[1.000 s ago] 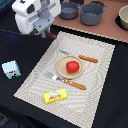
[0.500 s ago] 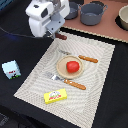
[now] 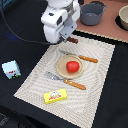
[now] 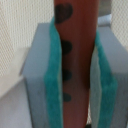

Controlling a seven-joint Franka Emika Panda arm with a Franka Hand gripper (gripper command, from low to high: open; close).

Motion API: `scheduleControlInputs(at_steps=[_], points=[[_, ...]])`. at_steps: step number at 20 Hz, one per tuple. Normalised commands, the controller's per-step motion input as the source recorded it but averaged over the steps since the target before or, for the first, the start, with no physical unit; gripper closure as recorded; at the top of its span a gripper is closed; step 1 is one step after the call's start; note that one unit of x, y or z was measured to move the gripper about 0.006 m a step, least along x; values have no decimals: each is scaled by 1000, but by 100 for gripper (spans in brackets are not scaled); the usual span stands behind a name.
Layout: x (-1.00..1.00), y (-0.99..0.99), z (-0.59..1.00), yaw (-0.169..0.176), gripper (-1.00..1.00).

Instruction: Interact with the objects in diverse but meaningful ways.

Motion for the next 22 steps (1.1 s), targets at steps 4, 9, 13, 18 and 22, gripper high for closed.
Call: scheduleControlInputs(at_steps=[4,9,13,18,22], points=[[834,454,0,0,100],[703,460,0,0,100],[533,347,0,0,-100],[382,246,10,0,-100],[226,206,204,-5,-100]])
